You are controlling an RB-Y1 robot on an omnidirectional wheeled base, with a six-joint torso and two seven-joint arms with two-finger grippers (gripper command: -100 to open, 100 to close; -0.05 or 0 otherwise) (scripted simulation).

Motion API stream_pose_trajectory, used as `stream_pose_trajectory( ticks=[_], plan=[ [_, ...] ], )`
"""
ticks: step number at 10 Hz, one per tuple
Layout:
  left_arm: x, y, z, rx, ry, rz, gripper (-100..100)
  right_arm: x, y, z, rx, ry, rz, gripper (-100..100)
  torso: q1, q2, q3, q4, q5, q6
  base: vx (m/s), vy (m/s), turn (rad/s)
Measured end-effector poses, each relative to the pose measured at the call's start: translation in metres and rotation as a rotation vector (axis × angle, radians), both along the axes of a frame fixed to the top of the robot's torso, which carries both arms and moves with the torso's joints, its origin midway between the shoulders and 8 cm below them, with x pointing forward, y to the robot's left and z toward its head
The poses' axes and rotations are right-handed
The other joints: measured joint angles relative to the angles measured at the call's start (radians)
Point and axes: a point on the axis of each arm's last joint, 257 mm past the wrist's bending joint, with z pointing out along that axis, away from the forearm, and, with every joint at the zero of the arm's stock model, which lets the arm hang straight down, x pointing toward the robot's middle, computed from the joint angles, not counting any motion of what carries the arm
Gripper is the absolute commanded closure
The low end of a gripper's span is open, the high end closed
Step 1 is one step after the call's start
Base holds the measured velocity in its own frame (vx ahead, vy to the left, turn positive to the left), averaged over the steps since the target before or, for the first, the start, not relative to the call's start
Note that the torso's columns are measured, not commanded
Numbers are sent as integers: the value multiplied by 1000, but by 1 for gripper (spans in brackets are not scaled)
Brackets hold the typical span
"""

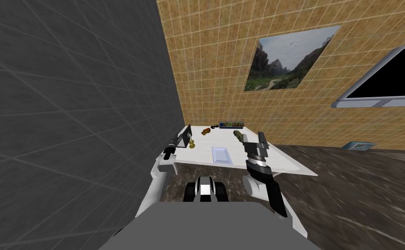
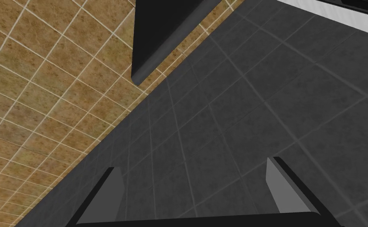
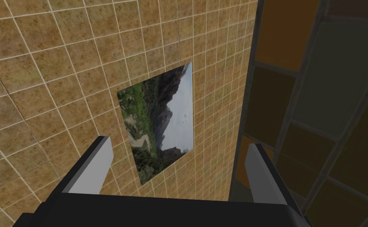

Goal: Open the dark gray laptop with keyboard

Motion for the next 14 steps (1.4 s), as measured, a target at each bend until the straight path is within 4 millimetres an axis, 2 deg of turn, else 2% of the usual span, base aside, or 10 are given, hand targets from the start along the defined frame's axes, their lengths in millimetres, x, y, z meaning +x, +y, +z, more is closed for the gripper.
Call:
stream_pose_trajectory(
  ticks=[4,6,7,8,10,13,14],
  plan=[
    [10,-13,-20,-44,48,21,-100,0,0,0,0,0,0,0,1,1,1,0,0,0,25,-22,-36],
    [11,-18,-23,-60,55,22,-100,0,0,0,0,0,0,0,1,0,0,0,0,0,0,0,0],
    [11,-18,-23,-60,55,22,100,0,0,0,0,0,0,0,1,0,0,0,0,0,0,0,0],
    [11,-18,-23,-60,55,22,100,0,0,0,0,0,0,0,0,0,0,0,0,0,-7,69,7],
    [22,-30,-19,-146,42,5,100,0,0,0,0,0,0,0,14,-7,-4,-6,6,-4,-23,144,32],
    [28,-36,-32,-268,69,7,100,0,0,0,0,0,0,0,-1,-1,-1,0,0,0,-13,159,30],
    [31,-44,-35,-327,75,1,100,0,0,0,0,0,0,0,-1,1,1,0,-1,0,-17,163,26]
  ],
)
